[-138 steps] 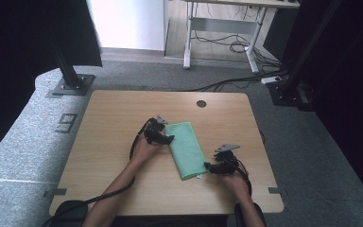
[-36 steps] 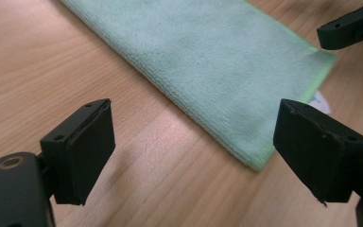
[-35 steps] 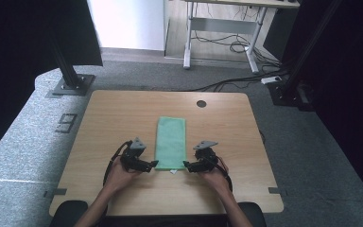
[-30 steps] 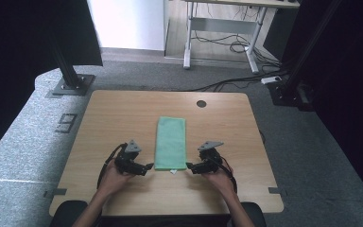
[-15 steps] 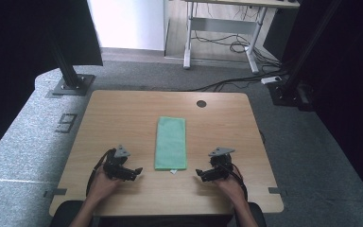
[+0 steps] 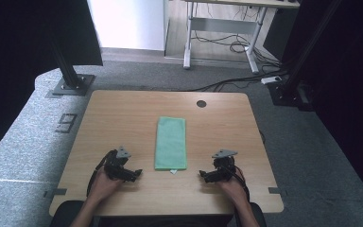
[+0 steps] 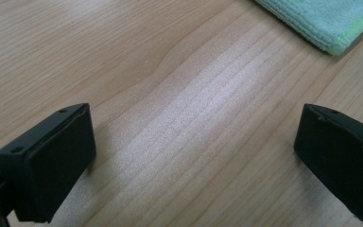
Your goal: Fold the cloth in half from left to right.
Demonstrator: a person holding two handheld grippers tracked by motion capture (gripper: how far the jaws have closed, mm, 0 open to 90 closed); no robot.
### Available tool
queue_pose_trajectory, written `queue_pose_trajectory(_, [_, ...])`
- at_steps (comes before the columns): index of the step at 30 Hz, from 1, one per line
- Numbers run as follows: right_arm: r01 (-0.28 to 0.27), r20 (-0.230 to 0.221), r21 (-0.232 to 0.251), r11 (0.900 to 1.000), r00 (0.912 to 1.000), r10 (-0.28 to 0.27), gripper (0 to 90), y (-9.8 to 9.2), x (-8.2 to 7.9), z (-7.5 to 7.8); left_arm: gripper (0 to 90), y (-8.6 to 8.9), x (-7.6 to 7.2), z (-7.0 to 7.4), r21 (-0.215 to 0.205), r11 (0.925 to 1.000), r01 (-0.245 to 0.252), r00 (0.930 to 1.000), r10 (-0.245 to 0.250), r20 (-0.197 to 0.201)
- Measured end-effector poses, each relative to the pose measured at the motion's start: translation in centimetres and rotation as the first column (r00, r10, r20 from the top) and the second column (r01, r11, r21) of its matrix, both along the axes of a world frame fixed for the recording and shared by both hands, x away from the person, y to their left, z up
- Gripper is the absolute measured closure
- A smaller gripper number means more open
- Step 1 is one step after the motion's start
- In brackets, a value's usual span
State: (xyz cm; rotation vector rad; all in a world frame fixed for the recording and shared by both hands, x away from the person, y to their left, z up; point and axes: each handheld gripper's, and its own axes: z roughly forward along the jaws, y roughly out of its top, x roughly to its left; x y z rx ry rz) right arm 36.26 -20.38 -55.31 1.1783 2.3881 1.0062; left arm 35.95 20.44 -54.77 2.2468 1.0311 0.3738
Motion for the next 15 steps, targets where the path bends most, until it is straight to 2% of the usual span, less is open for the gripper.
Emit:
queue_pose_trajectory(5, [0.000,0.028,-0.021,1.000,0.9996,0.000,0.0,0.04,-0.08,-0.23,0.0,0.01,-0.01,-0.10,-0.007,1.0000,0.005,1.0000,-0.005,0.008])
queue_pose_trajectory(15, [0.013,0.037,-0.014,1.000,0.9992,-0.013,0.0,0.12,-0.13,-0.34,0.0,-0.01,0.03,-0.11,-0.008,0.9999,0.008,0.9999,-0.008,0.007])
